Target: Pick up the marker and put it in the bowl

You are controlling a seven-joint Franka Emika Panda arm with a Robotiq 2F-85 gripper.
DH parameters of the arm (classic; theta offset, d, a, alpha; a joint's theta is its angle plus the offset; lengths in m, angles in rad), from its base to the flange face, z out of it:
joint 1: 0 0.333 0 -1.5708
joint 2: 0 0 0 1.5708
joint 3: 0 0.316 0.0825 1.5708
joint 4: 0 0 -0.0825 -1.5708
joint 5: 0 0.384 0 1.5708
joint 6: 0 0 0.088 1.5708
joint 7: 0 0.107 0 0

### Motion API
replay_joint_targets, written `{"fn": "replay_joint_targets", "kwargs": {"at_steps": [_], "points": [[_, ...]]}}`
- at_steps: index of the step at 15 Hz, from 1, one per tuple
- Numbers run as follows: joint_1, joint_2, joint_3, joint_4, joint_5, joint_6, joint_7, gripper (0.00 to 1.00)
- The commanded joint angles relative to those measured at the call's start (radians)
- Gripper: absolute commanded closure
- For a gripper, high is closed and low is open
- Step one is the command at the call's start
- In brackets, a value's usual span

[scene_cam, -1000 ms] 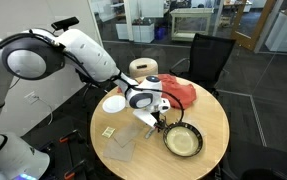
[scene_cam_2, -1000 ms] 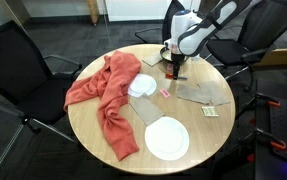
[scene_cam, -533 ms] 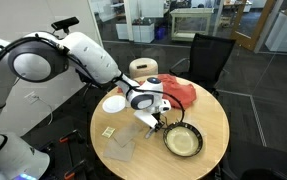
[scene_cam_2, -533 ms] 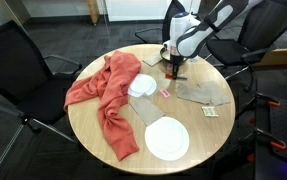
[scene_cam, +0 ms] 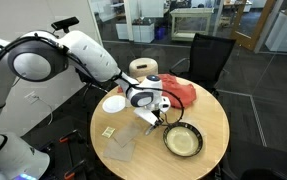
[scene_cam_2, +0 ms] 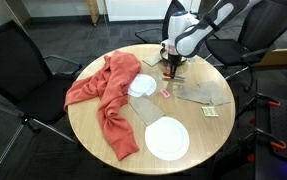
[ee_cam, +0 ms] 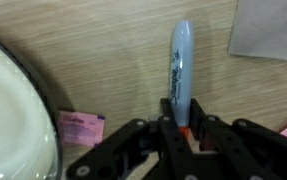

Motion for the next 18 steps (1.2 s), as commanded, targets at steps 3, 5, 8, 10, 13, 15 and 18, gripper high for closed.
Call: {"fn": "replay_joint_targets", "kwargs": {"at_steps": [3,5,8,10,13,15,18], "points": [[-0.057,-0.136,0.064,-0.061,0.042,0.028,0.035,0.95],[-0.07,-0.176,0.064,-0.067,0.076,0.053,0.063,0.95],[-0.081,-0.219,0.047,-0.071,0.115,0.1,0.132,0.95],[-0.082,-0.232,0.027,-0.072,0.133,0.138,0.198,0.95],[-0.069,-0.224,-0.021,-0.061,0.138,0.183,0.327,0.87],[-0.056,-0.206,-0.061,-0.045,0.133,0.192,0.421,0.95],[-0.039,-0.18,-0.119,-0.02,0.131,0.176,0.556,0.95]]}}
